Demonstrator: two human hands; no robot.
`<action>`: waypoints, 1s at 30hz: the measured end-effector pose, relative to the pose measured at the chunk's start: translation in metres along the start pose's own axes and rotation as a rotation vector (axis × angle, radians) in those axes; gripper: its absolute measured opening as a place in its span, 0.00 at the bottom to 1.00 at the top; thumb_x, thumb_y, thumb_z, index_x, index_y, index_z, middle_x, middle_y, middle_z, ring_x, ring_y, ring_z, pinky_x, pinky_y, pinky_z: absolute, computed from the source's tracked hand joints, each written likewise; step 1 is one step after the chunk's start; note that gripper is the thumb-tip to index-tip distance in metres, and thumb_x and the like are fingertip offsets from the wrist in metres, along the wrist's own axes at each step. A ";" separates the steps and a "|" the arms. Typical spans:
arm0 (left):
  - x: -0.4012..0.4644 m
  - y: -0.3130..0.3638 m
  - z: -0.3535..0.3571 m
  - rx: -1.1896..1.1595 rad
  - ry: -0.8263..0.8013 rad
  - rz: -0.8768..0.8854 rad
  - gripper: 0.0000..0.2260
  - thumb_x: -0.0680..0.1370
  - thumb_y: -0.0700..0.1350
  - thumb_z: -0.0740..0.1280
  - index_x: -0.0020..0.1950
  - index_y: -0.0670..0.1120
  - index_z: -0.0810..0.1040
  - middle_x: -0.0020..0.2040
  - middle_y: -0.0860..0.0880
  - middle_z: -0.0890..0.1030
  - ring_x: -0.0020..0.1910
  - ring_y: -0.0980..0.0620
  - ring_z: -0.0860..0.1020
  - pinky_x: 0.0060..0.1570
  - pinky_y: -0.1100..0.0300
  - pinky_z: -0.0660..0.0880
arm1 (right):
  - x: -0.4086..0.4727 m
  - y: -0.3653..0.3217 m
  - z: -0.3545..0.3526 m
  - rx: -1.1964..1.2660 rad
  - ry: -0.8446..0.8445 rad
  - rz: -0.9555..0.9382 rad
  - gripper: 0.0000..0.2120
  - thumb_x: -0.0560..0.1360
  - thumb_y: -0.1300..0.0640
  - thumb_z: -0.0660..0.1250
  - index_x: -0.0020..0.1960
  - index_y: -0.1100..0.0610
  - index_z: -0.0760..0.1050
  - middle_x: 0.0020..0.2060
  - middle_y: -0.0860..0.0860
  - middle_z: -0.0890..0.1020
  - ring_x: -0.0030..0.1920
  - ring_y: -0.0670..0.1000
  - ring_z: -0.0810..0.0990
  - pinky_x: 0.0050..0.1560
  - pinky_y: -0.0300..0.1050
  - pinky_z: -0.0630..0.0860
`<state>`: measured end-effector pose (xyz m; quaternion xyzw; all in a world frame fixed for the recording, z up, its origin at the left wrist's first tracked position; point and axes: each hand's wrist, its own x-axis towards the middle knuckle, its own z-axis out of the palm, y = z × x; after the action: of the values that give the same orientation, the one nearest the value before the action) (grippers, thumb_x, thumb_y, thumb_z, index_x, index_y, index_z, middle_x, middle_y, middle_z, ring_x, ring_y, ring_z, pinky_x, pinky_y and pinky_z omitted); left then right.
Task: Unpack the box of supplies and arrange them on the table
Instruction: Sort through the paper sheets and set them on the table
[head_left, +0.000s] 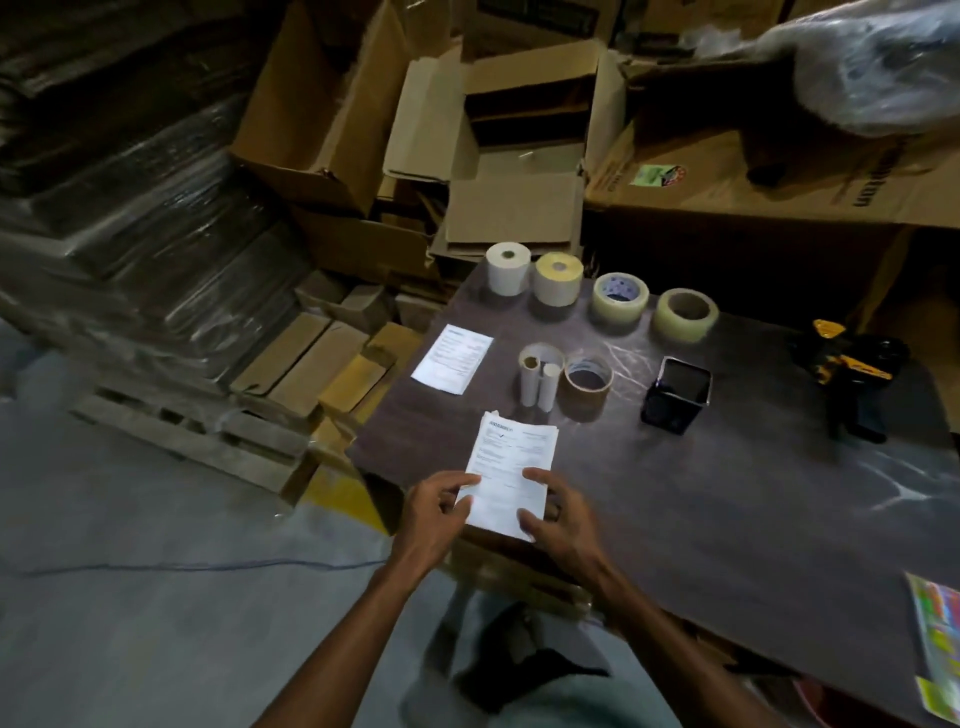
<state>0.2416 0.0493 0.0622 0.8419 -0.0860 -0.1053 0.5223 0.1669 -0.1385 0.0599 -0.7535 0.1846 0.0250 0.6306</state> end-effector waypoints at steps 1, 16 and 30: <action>0.011 -0.002 -0.005 0.001 0.009 0.004 0.12 0.74 0.35 0.71 0.55 0.46 0.84 0.53 0.56 0.82 0.51 0.60 0.80 0.48 0.67 0.79 | 0.012 -0.004 0.006 0.010 -0.006 -0.012 0.21 0.73 0.60 0.73 0.63 0.46 0.74 0.65 0.46 0.75 0.63 0.49 0.76 0.58 0.50 0.80; 0.196 -0.019 -0.075 0.115 -0.015 -0.059 0.16 0.72 0.34 0.68 0.54 0.51 0.83 0.51 0.52 0.84 0.47 0.56 0.82 0.45 0.63 0.81 | 0.201 -0.062 0.065 -0.240 -0.031 -0.004 0.25 0.64 0.49 0.71 0.61 0.42 0.71 0.62 0.48 0.78 0.58 0.51 0.79 0.57 0.53 0.80; 0.307 -0.054 -0.086 0.246 -0.286 0.023 0.24 0.71 0.48 0.63 0.68 0.55 0.72 0.61 0.50 0.80 0.57 0.51 0.79 0.55 0.50 0.80 | 0.266 -0.083 0.113 -0.302 0.219 0.194 0.26 0.71 0.56 0.71 0.68 0.50 0.69 0.65 0.51 0.73 0.64 0.50 0.73 0.64 0.48 0.74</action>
<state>0.5625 0.0687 0.0240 0.8747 -0.1814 -0.2068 0.3990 0.4621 -0.0840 0.0433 -0.8162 0.3181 0.0309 0.4812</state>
